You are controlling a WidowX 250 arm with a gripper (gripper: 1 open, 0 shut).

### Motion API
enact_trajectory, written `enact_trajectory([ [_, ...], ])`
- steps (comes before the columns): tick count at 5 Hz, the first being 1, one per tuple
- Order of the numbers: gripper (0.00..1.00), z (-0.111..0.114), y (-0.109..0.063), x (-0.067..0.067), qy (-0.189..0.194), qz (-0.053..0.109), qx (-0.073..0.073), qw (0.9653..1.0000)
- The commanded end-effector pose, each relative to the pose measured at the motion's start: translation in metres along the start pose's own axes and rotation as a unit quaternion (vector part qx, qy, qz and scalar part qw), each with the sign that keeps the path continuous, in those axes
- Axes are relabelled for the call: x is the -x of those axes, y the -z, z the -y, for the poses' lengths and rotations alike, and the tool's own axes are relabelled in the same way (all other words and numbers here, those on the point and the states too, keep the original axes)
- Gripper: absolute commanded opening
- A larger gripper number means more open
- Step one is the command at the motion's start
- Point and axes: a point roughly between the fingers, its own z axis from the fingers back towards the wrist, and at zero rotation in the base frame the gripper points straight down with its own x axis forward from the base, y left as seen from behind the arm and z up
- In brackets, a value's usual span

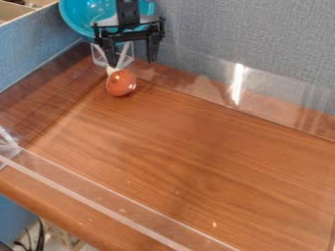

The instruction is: Put the mushroom in the blue bowl

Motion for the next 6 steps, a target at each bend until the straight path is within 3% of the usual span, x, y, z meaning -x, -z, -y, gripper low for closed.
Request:
enact_trajectory([
  [1,1.00,0.001,-0.018,-0.003,-0.003,0.029,0.007,0.9996],
  [6,1.00,0.000,0.006,0.008,-0.022,0.007,-0.018,0.9996],
])
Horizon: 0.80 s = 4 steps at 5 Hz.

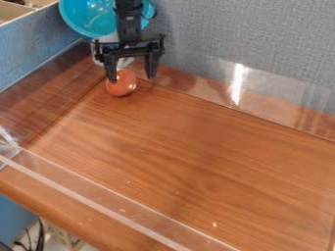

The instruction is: Put the mushroom in the blue bowl

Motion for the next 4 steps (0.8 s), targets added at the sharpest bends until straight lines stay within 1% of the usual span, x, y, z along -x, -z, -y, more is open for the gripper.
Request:
enact_trajectory([
  [1,1.00,0.0031,-0.0134,-0.0022,-0.004,0.020,0.005,0.9998],
  [3,1.00,0.0034,-0.0067,-0.0009,-0.014,0.013,-0.003,0.9998],
  [4,1.00,0.0041,-0.0045,0.0001,-0.017,0.011,-0.004,0.9998],
])
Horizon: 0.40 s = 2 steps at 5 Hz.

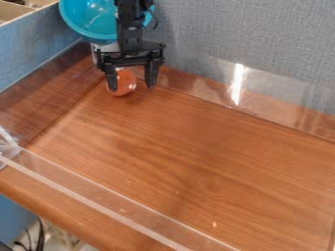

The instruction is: Put the mushroom in the blue bowl

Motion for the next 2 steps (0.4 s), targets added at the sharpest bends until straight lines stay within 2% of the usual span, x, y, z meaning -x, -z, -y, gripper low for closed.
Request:
enact_trajectory([
  [1,1.00,0.0036,-0.0133,-0.0006,0.001,0.017,0.010,0.9998],
  [2,1.00,0.0043,-0.0098,-0.0001,-0.003,0.013,0.008,0.9999],
])
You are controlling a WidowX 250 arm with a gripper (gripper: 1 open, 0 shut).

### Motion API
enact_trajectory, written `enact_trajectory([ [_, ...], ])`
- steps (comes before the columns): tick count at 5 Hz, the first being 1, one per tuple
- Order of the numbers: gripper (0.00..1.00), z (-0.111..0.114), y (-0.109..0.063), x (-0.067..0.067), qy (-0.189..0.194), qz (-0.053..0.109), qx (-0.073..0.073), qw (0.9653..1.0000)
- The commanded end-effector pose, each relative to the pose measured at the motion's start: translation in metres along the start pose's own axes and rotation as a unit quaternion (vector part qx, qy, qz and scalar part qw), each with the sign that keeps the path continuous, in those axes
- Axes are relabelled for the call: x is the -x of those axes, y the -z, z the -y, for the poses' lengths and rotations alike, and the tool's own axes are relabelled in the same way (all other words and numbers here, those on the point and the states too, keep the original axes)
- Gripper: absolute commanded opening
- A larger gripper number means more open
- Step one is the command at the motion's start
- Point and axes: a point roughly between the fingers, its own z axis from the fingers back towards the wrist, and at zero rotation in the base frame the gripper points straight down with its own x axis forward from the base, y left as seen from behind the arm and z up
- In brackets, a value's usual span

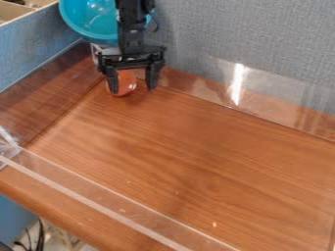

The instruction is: Put the mushroom in the blue bowl

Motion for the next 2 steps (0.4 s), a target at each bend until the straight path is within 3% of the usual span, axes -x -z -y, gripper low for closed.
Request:
enact_trajectory([
  [1,1.00,0.0055,-0.0143,-0.0002,0.002,0.018,0.013,0.9998],
  [2,1.00,0.0075,-0.0148,0.0026,0.002,0.017,0.014,0.9998],
])
